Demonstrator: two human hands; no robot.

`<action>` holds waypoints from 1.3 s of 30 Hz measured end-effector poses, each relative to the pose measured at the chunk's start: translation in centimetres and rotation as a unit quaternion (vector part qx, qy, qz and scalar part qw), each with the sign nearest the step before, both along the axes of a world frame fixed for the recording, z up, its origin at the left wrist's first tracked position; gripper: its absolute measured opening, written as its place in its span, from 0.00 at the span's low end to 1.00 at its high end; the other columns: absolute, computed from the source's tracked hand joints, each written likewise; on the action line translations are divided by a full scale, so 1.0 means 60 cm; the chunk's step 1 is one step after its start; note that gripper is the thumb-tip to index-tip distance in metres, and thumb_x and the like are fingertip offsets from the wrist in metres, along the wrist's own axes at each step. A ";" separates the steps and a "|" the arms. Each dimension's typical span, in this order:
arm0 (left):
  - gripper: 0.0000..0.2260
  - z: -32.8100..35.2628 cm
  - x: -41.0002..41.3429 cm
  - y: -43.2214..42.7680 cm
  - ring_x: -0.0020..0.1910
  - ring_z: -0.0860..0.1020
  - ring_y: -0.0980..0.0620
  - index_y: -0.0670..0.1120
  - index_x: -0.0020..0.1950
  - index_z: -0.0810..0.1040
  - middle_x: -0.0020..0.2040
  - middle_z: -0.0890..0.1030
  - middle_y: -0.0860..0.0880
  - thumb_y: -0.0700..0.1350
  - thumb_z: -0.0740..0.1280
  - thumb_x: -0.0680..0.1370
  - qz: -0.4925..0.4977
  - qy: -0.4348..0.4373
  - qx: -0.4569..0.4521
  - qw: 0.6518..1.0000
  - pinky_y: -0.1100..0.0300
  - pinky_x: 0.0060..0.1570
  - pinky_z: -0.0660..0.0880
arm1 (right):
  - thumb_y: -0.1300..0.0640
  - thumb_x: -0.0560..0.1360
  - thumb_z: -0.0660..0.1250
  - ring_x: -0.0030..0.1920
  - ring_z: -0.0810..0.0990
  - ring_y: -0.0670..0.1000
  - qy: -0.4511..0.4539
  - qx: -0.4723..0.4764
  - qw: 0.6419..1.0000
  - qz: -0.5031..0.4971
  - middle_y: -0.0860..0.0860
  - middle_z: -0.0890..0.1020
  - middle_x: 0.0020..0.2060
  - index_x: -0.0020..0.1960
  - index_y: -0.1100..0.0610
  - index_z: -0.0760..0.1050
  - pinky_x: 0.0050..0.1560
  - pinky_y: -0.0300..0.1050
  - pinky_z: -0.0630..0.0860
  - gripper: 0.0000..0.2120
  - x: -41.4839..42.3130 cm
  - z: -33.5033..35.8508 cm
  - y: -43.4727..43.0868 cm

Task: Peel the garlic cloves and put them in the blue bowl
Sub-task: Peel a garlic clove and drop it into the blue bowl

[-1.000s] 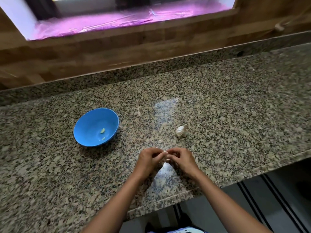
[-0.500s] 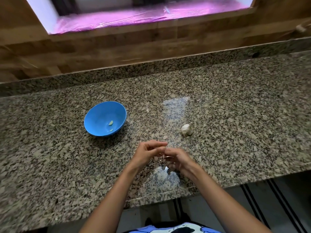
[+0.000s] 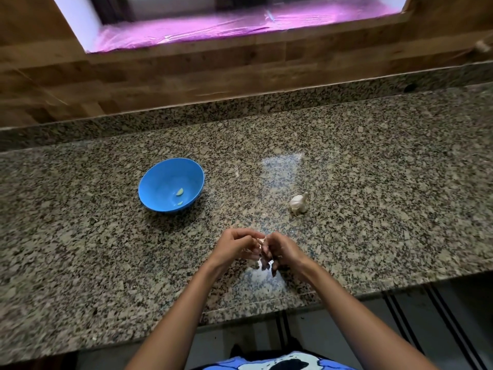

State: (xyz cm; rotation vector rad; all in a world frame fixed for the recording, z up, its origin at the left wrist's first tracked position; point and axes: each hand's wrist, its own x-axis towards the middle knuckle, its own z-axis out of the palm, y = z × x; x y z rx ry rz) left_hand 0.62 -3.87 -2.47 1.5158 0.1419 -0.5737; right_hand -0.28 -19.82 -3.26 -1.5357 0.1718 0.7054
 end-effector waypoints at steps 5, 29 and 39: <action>0.09 -0.009 -0.006 0.002 0.35 0.79 0.51 0.37 0.51 0.81 0.38 0.81 0.43 0.32 0.62 0.77 0.021 0.019 -0.030 0.999 0.59 0.38 0.79 | 0.45 0.77 0.61 0.27 0.72 0.49 -0.057 -0.024 0.997 0.040 0.51 0.75 0.29 0.32 0.54 0.74 0.32 0.42 0.70 0.19 0.006 -0.006 -0.007; 0.01 0.023 0.086 0.019 0.38 0.80 0.52 0.38 0.45 0.77 0.40 0.81 0.45 0.34 0.67 0.75 -0.144 -0.090 0.532 0.829 0.59 0.40 0.80 | 0.31 0.74 0.35 0.75 0.39 0.50 -0.363 -0.529 0.745 0.183 0.48 0.37 0.74 0.75 0.48 0.37 0.71 0.53 0.33 0.35 -0.025 -0.089 0.011; 0.09 0.019 0.048 0.002 0.30 0.63 0.56 0.43 0.43 0.69 0.32 0.66 0.51 0.34 0.54 0.80 -0.227 -0.284 0.596 0.716 0.64 0.36 0.66 | 0.35 0.78 0.47 0.73 0.57 0.48 -0.331 -0.541 0.756 0.164 0.50 0.61 0.73 0.74 0.52 0.58 0.67 0.57 0.53 0.31 -0.034 -0.092 0.017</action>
